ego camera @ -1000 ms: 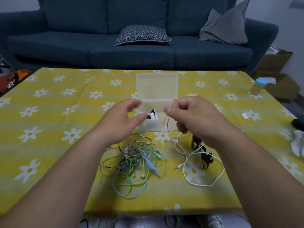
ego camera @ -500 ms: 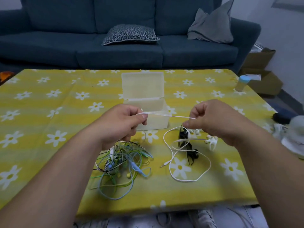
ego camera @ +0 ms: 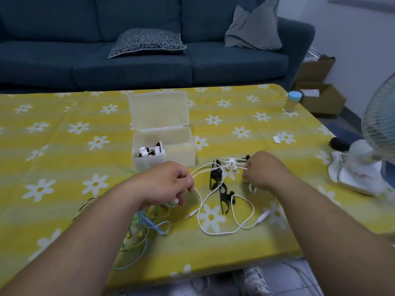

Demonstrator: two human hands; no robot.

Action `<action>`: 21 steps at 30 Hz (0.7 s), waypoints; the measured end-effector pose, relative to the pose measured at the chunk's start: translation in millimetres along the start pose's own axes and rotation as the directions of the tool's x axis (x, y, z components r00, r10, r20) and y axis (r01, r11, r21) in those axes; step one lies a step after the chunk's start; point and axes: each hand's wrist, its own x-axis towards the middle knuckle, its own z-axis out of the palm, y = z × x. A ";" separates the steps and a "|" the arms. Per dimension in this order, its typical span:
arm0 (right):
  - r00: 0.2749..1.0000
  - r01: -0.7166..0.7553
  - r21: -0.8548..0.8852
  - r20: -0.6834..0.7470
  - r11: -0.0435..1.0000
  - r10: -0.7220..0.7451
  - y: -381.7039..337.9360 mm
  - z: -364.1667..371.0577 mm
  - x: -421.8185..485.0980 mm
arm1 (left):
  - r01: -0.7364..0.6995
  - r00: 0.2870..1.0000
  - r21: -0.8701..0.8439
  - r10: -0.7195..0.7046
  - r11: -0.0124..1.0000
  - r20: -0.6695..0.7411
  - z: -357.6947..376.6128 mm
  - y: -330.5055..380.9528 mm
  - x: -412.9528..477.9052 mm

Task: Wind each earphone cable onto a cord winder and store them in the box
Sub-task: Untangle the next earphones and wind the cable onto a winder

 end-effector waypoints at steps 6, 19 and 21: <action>0.993 -0.083 0.068 -0.073 0.994 0.088 10.0 -7.5 -0.2 | 0.020 0.996 0.145 -0.031 0.989 0.080 6.3 1.5 7.8; 0.947 0.154 0.004 0.283 0.988 -0.149 -18.0 23.6 -14.5 | -0.043 0.987 0.324 -0.011 0.945 0.163 8.7 -1.1 14.2; 0.941 0.144 0.020 0.308 0.989 -0.143 -20.3 24.3 -16.6 | -0.050 0.987 0.336 -0.004 0.941 0.159 8.0 -1.2 13.0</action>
